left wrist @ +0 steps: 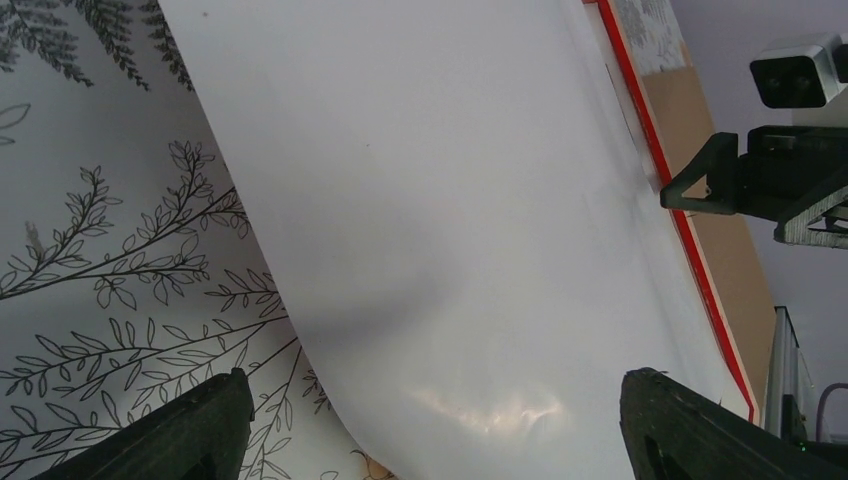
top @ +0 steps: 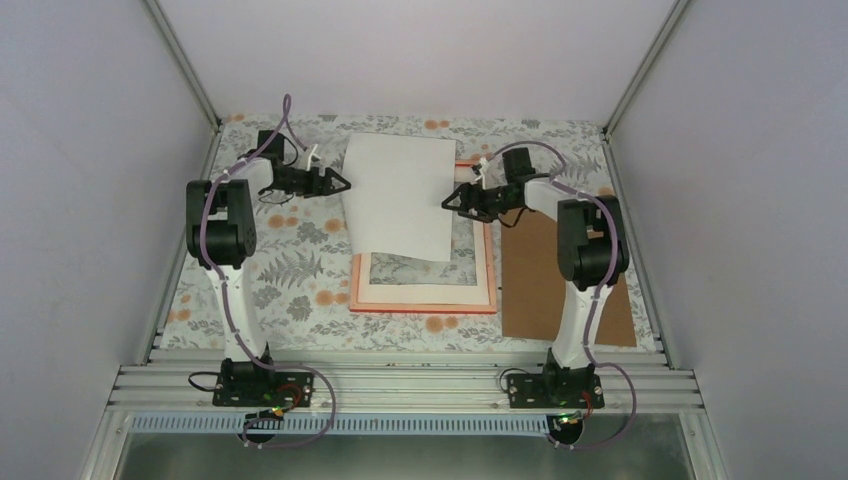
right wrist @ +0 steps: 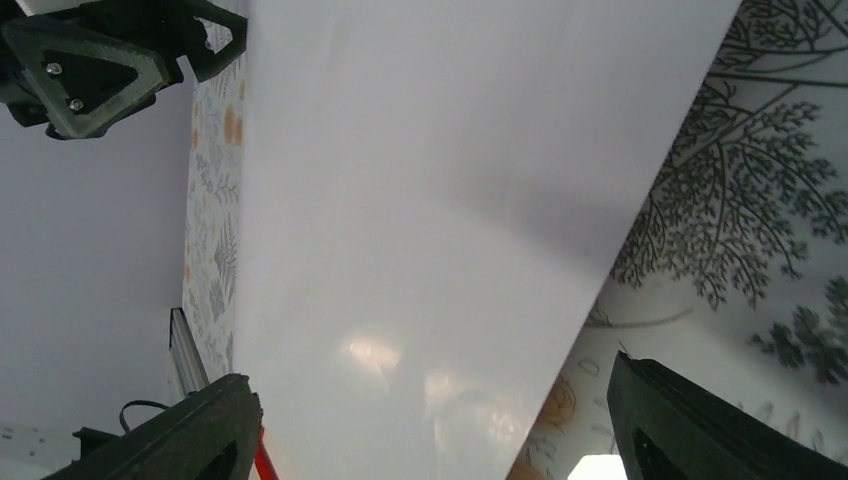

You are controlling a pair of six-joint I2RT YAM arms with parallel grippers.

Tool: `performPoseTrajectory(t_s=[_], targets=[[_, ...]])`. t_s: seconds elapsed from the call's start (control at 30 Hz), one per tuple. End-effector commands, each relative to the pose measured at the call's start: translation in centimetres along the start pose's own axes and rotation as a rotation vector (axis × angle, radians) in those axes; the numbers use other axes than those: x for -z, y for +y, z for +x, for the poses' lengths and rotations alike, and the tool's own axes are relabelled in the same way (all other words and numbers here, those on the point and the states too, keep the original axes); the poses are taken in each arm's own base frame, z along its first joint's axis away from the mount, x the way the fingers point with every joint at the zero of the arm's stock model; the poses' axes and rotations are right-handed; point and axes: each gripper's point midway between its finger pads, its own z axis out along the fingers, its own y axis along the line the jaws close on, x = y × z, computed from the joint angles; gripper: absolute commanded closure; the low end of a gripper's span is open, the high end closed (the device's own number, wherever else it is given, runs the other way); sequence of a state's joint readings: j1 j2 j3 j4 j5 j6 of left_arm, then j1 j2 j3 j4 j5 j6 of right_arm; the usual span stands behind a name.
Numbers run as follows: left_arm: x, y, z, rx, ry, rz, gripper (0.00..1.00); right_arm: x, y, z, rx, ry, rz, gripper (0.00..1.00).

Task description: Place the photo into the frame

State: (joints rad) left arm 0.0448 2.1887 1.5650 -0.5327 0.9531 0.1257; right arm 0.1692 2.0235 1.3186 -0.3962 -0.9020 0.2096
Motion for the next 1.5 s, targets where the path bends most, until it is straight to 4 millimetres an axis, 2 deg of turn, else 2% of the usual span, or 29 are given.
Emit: performPoseTrajectory(t_s=[0.0, 0.17, 0.3, 0.57, 0.8, 0.93, 1.0, 1.07, 1.17, 1.27, 1.47], targets=[[-0.2, 0.2, -0.5, -0.008, -0.018, 0.021, 0.09, -1.3, -0.1, -1.3, -0.027, -0.007, 0.022, 0.13], [-0.3, 0.4, -0.2, 0.001, -0.019, 0.016, 0.09, -2.3, -0.8, -1.8, -0.07, -0.008, 0.062, 0.11], [-0.5, 0.6, -0.1, 0.011, -0.019, 0.018, 0.09, -3.2, -0.5, -1.6, -0.081, 0.012, 0.031, 0.13], [-0.8, 0.4, 0.3, 0.013, -0.016, 0.021, 0.09, -3.9, 1.8, -1.9, -0.108, 0.037, -0.147, 0.36], [-0.7, -0.3, 0.6, -0.009, -0.009, 0.005, 0.09, -5.3, 1.3, -1.6, -0.211, 0.067, -0.243, 0.42], [-0.3, -0.5, 0.8, -0.02, -0.014, -0.02, 0.09, -5.3, 1.6, -1.7, -0.242, 0.073, -0.273, 0.61], [0.1, -0.7, 0.5, -0.03, -0.023, -0.043, 0.09, -4.7, 2.6, -2.2, -0.216, 0.063, -0.286, 0.75], [1.2, -0.9, -0.6, -0.055, -0.055, -0.092, 0.08, -3.9, 4.2, -2.7, -0.177, 0.053, -0.309, 0.94], [4.2, -1.1, -3.0, -0.097, -0.129, -0.195, 0.03, -2.7, 7.7, -3.2, -0.107, 0.054, -0.375, 0.96], [8.3, -0.7, -5.0, -0.111, -0.217, -0.314, 0.0, -1.7, 11.5, -2.9, -0.051, 0.061, -0.438, 0.96], [16.2, 0.5, -6.2, -0.061, -0.356, -0.457, 0.0, -0.1, 19.8, -1.8, 0.061, 0.073, -0.542, 0.96]])
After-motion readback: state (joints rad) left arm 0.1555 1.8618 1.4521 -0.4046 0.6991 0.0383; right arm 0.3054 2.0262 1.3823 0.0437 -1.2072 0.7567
